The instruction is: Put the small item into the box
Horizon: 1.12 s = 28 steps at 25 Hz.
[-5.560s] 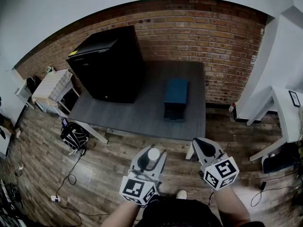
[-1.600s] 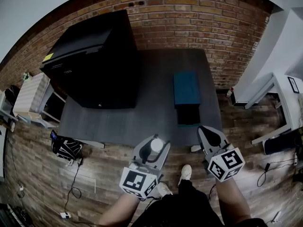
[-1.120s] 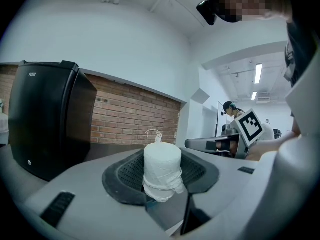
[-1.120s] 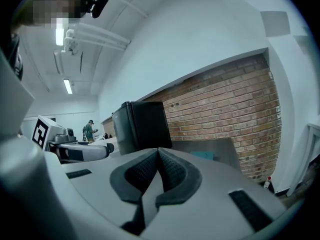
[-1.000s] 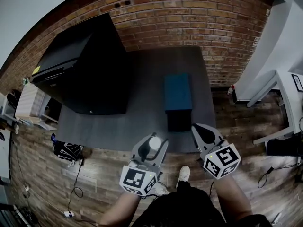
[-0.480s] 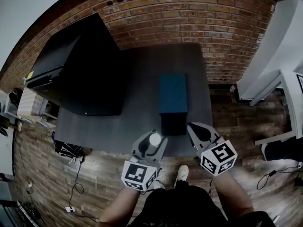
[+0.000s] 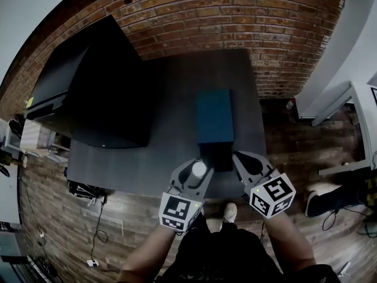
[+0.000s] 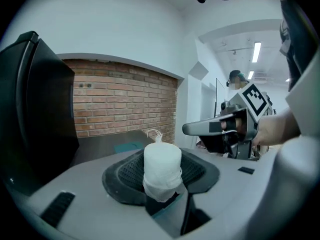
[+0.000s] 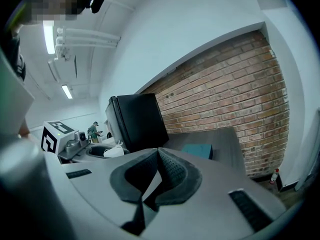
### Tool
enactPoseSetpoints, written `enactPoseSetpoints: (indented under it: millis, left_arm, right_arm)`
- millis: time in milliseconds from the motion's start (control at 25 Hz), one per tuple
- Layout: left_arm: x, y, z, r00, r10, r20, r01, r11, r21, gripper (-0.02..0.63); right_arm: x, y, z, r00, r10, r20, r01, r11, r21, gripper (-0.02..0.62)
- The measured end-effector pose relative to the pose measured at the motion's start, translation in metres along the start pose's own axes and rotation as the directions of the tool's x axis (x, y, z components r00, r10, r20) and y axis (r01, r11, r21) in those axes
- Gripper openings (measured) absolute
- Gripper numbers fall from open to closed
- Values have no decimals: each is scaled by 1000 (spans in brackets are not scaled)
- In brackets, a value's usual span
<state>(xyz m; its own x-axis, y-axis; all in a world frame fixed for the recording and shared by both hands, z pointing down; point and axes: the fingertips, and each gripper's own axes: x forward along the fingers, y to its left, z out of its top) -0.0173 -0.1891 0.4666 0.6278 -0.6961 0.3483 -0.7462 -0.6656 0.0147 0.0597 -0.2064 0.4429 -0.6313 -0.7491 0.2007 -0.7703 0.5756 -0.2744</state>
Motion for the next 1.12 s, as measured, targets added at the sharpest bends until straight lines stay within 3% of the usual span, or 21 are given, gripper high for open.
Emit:
enactPoseSetpoints:
  millis: [200, 440, 880, 1120]
  left_arm:
    - [27, 7, -21, 995, -78, -70, 80, 996, 27, 202]
    - [61, 13, -52, 973, -157, -169, 168, 984, 58, 202]
    - [102, 19, -107, 904, -220, -367, 271, 958, 94, 202]
    - [114, 13, -136, 838, -238, -491, 328, 939, 104, 202]
  right_arm:
    - [11, -9, -6, 998, -58, -10, 58, 998, 28, 18]
    - [23, -27, -18, 992, -123, -34, 125, 990, 69, 18]
    - [32, -51, -38, 977, -201, -68, 208, 969, 132, 18]
    - [28, -61, -46, 969, -233, -76, 243, 957, 158, 18]
